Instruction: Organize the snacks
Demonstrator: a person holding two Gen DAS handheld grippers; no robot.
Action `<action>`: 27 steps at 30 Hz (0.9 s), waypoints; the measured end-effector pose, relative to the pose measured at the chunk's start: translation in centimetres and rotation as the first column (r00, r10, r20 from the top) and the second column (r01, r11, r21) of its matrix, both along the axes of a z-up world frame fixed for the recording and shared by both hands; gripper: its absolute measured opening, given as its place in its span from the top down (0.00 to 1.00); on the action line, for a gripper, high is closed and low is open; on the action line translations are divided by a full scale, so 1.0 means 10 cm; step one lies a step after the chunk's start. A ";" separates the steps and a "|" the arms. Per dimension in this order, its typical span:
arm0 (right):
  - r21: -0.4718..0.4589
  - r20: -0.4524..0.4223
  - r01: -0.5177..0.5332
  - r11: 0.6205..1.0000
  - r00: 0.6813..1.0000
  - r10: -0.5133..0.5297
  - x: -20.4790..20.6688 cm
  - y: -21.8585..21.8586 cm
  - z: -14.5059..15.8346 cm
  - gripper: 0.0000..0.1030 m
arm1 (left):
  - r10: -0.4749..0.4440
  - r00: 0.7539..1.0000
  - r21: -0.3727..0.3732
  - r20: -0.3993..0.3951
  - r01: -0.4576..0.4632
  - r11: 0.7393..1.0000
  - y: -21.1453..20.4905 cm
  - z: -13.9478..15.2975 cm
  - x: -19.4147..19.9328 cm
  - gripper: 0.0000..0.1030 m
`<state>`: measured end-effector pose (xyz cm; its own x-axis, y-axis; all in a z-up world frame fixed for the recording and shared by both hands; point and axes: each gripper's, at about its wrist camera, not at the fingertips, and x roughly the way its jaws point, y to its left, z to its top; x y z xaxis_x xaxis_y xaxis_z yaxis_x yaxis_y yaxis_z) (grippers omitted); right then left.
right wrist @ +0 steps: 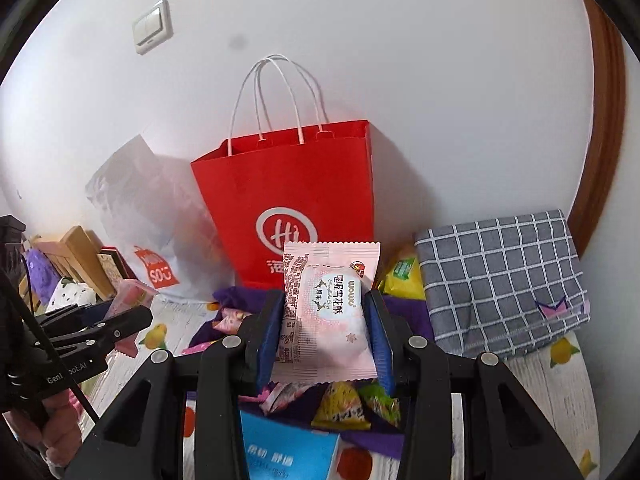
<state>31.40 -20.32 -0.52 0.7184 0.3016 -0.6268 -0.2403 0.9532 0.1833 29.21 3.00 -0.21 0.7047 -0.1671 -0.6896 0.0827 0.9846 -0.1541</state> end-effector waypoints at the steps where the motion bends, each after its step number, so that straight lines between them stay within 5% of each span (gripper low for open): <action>1: -0.003 -0.009 -0.003 1.000 1.000 0.003 0.05 0.00 -0.05 0.60 | -0.001 1.000 0.004 -0.012 0.001 1.000 0.00 -0.02 0.05 0.62; 27: -0.110 -0.257 -0.033 0.993 0.966 0.004 0.66 -0.14 -0.89 0.60 | -0.054 0.993 0.048 -0.107 0.059 0.997 -0.10 -0.47 0.48 0.62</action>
<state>38.04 -21.74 -9.44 0.5245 0.2301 -0.8197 -0.2169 0.9671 0.1326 34.06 1.96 -4.93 0.6179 -0.1670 -0.7683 0.1242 0.9856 -0.1144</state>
